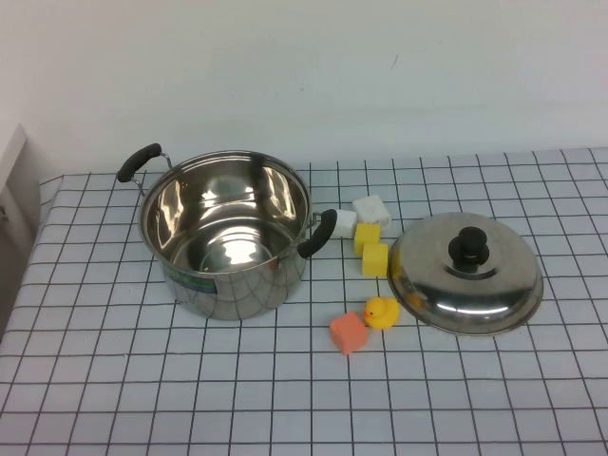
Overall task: Cover the pot
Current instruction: Pick up the pot lid
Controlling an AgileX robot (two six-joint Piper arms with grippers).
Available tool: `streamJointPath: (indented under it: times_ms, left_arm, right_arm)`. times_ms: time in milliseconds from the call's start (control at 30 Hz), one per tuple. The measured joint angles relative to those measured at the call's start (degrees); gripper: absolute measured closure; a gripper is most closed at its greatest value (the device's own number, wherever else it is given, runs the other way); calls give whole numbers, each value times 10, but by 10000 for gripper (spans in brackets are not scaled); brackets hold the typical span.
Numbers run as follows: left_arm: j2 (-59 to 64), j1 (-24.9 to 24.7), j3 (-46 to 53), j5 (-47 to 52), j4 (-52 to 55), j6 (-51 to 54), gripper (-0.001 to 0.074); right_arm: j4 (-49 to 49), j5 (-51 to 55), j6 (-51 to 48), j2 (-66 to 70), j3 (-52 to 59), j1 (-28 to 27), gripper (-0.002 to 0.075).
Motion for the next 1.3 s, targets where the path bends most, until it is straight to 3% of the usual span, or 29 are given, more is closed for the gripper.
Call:
streamJointPath:
  times_ms: [1133, 1300]
  left_arm:
    - [0, 0, 0, 0, 0, -2, 738]
    - [0, 0, 0, 0, 0, -2, 738]
  right_arm:
    - [8, 1, 0, 0, 0, 0, 728]
    - [32, 86, -10, 0, -70, 0, 728]
